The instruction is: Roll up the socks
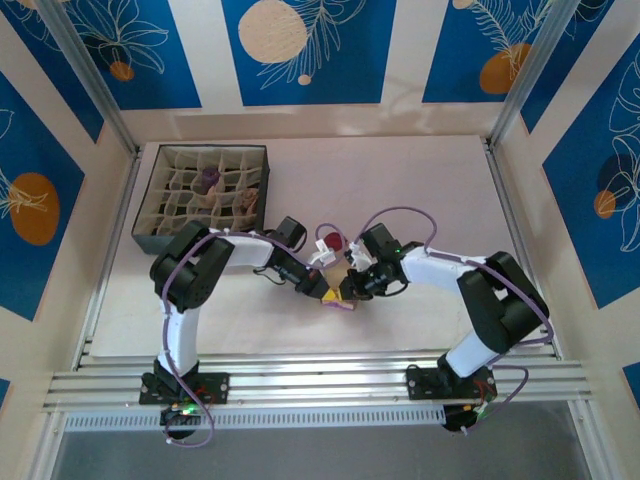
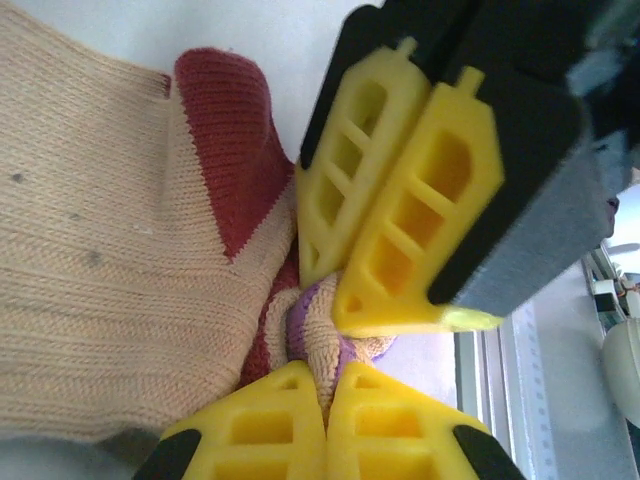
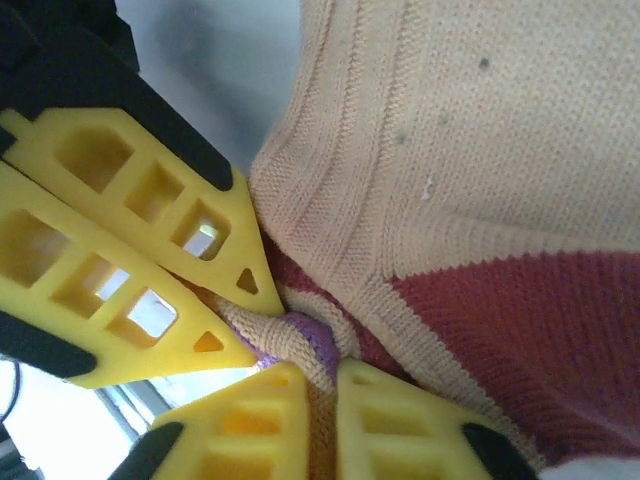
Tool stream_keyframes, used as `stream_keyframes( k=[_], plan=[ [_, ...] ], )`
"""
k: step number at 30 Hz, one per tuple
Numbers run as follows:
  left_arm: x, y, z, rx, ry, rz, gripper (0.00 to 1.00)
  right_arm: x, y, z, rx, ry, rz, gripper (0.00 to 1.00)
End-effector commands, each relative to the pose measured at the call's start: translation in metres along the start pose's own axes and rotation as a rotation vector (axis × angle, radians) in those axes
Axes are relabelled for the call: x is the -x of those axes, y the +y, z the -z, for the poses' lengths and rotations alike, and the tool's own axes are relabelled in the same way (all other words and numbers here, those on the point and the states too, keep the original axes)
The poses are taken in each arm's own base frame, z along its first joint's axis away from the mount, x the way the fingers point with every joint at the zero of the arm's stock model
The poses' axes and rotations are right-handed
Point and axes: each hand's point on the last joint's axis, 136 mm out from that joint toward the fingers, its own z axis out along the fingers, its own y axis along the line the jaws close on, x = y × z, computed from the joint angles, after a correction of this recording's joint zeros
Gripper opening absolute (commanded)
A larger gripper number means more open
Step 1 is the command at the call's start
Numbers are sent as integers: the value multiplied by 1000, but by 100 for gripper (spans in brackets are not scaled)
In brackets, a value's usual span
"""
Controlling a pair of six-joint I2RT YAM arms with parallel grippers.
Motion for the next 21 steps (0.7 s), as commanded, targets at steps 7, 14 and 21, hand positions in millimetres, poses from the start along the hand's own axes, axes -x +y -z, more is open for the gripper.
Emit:
stream_keyframes(
  k=[7, 14, 21],
  plan=[
    [-4, 3, 21, 189, -78, -299, 19, -22, -44, -7, -221, 205, -178, 0],
    [7, -30, 38, 348, -201, -722, 25, -25, -46, -16, -228, 285, -189, 0],
    [-7, -30, 21, 625, -36, -1062, 31, -23, -37, -21, -154, 291, -185, 0]
  ],
)
